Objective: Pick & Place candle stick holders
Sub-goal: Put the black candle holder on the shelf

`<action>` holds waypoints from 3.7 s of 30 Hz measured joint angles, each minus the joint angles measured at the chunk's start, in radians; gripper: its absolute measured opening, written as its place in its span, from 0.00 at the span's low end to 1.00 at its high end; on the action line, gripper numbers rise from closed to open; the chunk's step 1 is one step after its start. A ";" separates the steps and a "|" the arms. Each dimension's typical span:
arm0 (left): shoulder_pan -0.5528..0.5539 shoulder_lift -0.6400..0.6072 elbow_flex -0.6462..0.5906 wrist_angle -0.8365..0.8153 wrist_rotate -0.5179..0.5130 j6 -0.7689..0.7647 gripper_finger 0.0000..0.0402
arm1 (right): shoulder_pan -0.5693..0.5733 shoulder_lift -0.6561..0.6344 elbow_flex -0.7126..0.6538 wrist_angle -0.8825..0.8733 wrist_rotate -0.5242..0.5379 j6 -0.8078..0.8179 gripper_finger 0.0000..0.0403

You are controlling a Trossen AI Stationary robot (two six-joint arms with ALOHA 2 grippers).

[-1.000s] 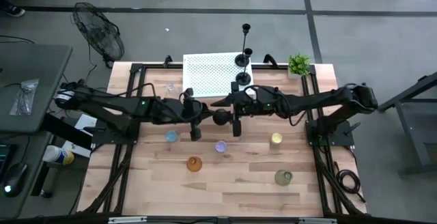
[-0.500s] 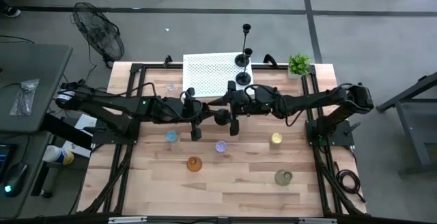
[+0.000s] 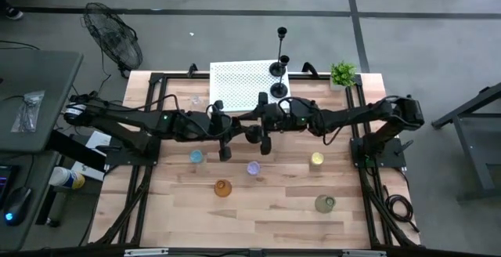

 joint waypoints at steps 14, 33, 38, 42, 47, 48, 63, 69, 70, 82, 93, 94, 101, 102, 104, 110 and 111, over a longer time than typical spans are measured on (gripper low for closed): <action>0.000 0.000 0.000 -0.002 0.000 0.000 0.01 | -0.008 0.000 0.000 -0.015 -0.028 -0.044 0.09; 0.000 0.000 0.000 -0.002 -0.016 -0.003 0.09 | -0.078 0.000 0.000 0.018 -0.181 0.008 0.08; -0.001 0.000 0.000 -0.002 -0.028 -0.023 0.20 | -0.084 -0.002 0.000 0.040 -0.190 0.009 0.08; -0.001 -0.001 0.000 -0.002 -0.031 -0.026 0.26 | -0.091 -0.002 0.000 0.040 -0.193 0.009 0.08; -0.002 -0.031 -0.001 -0.031 -0.034 -0.026 0.29 | -0.106 -0.002 0.000 0.040 -0.186 0.025 0.08; -0.002 -0.043 -0.001 -0.047 -0.035 -0.026 0.29 | -0.110 -0.002 0.000 0.040 -0.188 0.033 0.08; -0.002 -0.228 -0.001 -0.367 -0.222 -0.132 0.29 | -0.174 -0.002 0.000 0.038 -0.105 0.079 0.08; -0.002 -0.276 -0.001 -0.447 -0.329 -0.132 0.29 | -0.183 -0.016 0.000 -0.005 -0.007 0.072 0.08; -0.002 -0.281 -0.001 -0.459 -0.347 -0.132 0.29 | -0.186 -0.024 0.000 -0.018 0.017 0.063 0.08; -0.002 -0.285 -0.001 -0.572 -0.504 -0.132 0.29 | -0.241 -0.073 -0.001 -0.115 0.193 0.049 0.08; -0.001 -0.291 -0.001 -0.654 -0.536 -0.132 0.29 | -0.226 -0.073 -0.001 -0.163 0.265 0.034 0.08; -0.001 -0.291 -0.001 -0.655 -0.536 -0.132 0.29 | -0.226 -0.073 0.000 -0.163 0.261 0.034 0.08; -0.001 -0.291 -0.001 -0.655 -0.536 -0.132 0.29 | -0.225 -0.073 0.000 -0.114 0.210 0.034 0.08; -0.001 -0.291 -0.001 -0.655 -0.536 -0.132 0.29 | -0.225 -0.073 -0.001 -0.110 0.209 0.034 0.08; -0.001 -0.293 -0.001 -0.655 -0.536 -0.132 0.29 | -0.222 -0.073 0.000 -0.111 0.209 0.041 0.08; -0.001 -0.296 -0.001 -0.655 -0.535 -0.132 0.29 | -0.179 -0.072 0.000 -0.111 0.237 0.050 0.08; -0.001 -0.298 -0.001 -0.655 -0.535 -0.132 0.29 | -0.169 -0.072 0.000 -0.111 0.243 0.054 0.08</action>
